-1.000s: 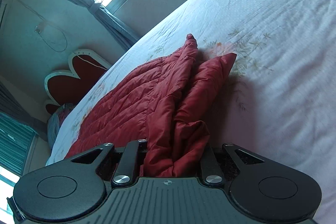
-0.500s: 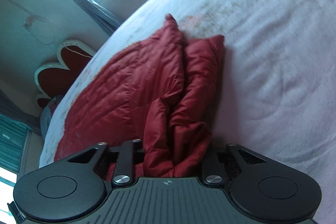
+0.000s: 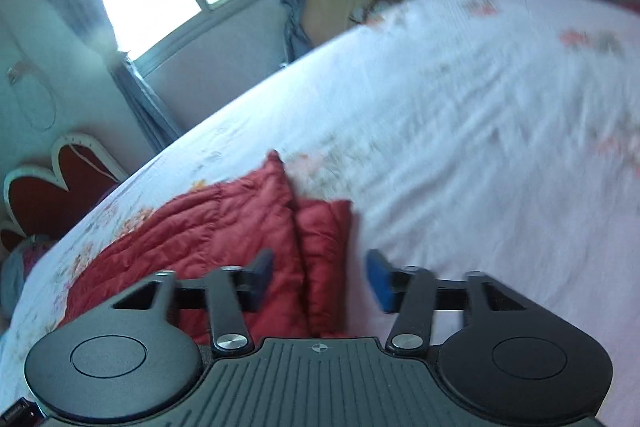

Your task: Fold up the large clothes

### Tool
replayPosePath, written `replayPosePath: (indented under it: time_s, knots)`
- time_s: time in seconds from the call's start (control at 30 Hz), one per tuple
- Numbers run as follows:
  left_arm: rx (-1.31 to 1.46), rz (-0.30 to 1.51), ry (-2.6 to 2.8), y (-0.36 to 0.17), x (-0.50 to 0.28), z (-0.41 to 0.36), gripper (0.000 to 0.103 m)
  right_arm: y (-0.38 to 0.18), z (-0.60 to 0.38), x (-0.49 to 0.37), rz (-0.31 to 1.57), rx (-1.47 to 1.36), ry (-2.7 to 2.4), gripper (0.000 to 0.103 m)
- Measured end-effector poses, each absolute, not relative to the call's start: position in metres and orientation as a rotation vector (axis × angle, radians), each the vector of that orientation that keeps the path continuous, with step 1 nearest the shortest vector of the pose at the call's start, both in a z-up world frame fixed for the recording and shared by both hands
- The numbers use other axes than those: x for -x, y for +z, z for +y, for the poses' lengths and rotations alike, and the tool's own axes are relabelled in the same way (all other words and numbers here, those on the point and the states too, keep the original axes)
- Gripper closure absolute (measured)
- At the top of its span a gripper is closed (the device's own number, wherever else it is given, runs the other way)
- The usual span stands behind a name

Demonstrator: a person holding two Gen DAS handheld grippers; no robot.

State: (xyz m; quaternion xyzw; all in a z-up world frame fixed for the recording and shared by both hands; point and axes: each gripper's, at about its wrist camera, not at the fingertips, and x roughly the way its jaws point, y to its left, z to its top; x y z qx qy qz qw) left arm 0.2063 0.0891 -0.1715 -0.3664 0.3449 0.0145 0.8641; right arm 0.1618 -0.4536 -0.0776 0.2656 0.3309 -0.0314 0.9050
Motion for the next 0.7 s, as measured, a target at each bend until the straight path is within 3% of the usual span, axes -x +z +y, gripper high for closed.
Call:
replayPosePath:
  time_s: [0.07,0.1,0.37,0.53,0.7]
  knots:
    - [0.772,0.731,0.024,-0.172,-0.207,0.091,0.055,-0.065,-0.436,-0.165,0.674,-0.528,-0.009,0.073]
    - [0.77,0.734,0.023,-0.172,-0.208,0.092,0.057,-0.062,-0.425,-0.169,0.684,-0.541,0.044,0.087]
    - [0.763,0.723,-0.004,-0.17,-0.206,0.095,0.081,-0.065,-0.293,-0.188,0.803,-0.415,0.336,0.095]
    - [0.712,0.696,-0.014,-0.158,-0.203,0.089,0.086,-0.098,-0.247,-0.195,0.924,-0.303,0.365,0.096]
    - [0.607,0.593,-0.101,-0.126,-0.193,0.073,0.087,-0.127,-0.247,-0.206,0.977,-0.283,0.331,0.103]
